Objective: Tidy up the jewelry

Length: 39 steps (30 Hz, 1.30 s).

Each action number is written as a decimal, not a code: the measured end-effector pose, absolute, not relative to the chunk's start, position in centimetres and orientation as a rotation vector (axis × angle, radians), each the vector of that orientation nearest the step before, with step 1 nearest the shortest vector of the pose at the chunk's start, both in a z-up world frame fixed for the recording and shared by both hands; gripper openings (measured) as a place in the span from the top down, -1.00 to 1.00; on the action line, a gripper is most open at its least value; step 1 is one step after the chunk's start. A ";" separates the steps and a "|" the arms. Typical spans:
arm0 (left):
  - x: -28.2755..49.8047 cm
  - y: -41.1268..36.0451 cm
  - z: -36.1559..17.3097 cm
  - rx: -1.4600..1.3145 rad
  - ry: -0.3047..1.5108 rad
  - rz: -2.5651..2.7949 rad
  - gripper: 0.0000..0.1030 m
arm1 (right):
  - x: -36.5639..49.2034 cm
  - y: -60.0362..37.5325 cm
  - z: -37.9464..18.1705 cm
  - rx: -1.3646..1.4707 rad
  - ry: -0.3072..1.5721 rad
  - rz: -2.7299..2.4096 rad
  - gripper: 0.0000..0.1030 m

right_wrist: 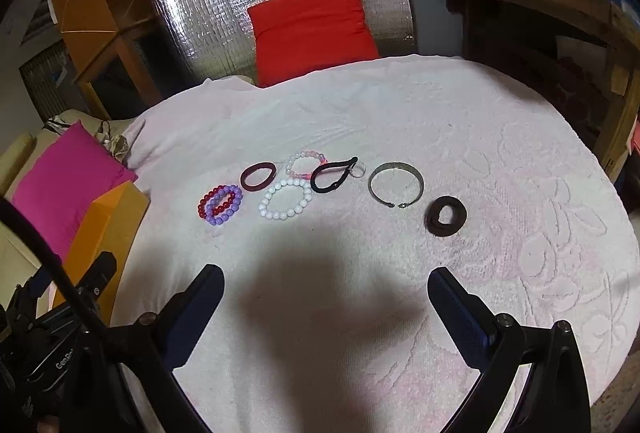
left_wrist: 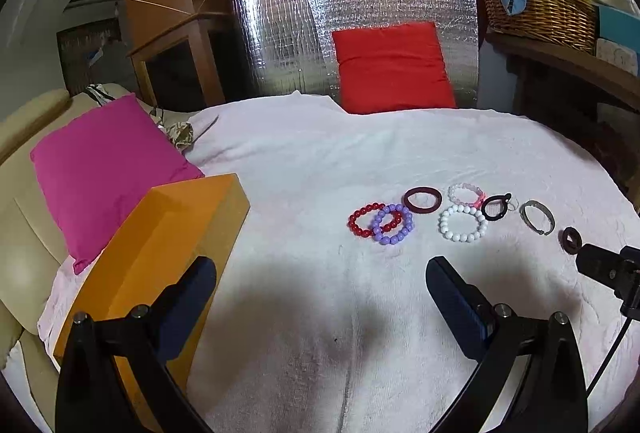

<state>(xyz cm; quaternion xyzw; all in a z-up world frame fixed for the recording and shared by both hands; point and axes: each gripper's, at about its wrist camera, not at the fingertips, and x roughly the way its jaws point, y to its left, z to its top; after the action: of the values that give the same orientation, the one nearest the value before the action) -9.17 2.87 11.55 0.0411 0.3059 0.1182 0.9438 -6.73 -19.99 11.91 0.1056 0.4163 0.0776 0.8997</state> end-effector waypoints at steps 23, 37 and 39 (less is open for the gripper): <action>-1.9 6.5 6.2 -0.040 0.813 0.171 -1.00 | 2.0 -24.9 5.5 0.238 0.909 0.105 -0.63; 5.3 5.2 3.5 -0.088 0.845 0.107 -1.00 | 6.8 -24.7 2.3 0.255 0.978 0.018 -0.64; 6.2 5.0 2.9 -0.097 0.859 0.095 -1.00 | 7.1 -24.4 2.2 0.249 0.972 0.019 -0.66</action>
<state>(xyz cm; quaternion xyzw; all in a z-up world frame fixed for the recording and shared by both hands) 6.16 4.97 2.95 -0.0471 0.4163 0.0461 0.9069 7.09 -24.43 2.16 0.1192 0.4658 0.0091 0.8768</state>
